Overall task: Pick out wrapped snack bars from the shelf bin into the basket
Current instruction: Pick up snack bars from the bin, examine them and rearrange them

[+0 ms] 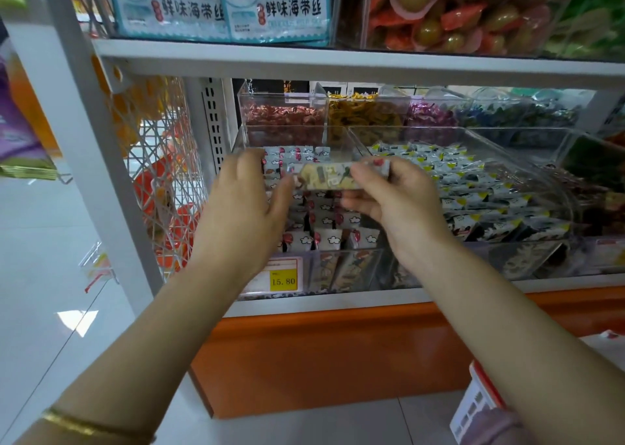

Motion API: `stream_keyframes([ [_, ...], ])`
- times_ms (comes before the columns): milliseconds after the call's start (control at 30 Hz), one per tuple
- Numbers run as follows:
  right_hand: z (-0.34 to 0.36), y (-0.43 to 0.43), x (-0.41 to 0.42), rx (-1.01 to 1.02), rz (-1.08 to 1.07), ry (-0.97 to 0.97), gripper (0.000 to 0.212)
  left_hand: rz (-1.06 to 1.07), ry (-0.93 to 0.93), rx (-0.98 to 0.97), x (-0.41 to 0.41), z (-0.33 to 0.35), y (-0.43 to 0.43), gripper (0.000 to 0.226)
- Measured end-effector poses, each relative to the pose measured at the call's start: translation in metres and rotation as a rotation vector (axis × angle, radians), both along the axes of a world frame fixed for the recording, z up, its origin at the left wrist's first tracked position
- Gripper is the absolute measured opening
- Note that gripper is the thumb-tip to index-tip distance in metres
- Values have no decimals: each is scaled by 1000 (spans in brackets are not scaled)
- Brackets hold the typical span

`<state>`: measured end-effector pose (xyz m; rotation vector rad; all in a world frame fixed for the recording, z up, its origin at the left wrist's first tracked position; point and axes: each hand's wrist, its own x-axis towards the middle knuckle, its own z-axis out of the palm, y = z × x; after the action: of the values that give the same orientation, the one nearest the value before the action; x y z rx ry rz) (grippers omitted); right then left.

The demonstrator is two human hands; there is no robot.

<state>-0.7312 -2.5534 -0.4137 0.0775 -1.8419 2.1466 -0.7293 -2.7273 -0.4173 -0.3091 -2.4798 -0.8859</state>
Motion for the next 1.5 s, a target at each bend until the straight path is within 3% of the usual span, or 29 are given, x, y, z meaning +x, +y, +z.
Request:
stream_keyframes([
  [100,11,-5,-28,101,-135,15,16,103,2,-535,-14,-4,-6,68],
  [233,22,-25,-72,340,-210,75,30,118,-88,-717,-24,-20,-8,89],
  [367,26,-45,-113,659,-196,137,40,135,-30,-767,-26,-26,-9,90],
  [500,22,-58,-139,988,-153,204,29,123,-19,-761,-25,-26,-9,90],
  [600,23,-65,-153,1154,-119,176,29,122,-6,-751,-27,-26,-9,90],
  [700,17,-72,-161,1324,30,133,15,121,6,-737,-27,-27,-8,89],
  [800,9,-76,-165,1649,124,80,24,115,14,-726,-27,-27,-8,90],
  [833,10,-76,-168,1673,120,75,27,116,16,-724,-27,-26,-8,90],
  [1000,23,-74,-184,1289,43,71,21,109,12,-712,-27,-26,-7,92],
  [1200,6,-83,-202,1685,-110,103,15,112,10,-698,-26,-25,-6,92],
  [1267,0,-83,-204,1681,-179,123,13,112,9,-691,-26,-25,-7,92],
  [1367,4,-80,-204,1503,-162,136,9,110,2,-677,-26,-24,-6,93],
  [1500,28,-71,-191,1064,-96,137,6,117,-9,-676,-26,-24,-7,93],
])
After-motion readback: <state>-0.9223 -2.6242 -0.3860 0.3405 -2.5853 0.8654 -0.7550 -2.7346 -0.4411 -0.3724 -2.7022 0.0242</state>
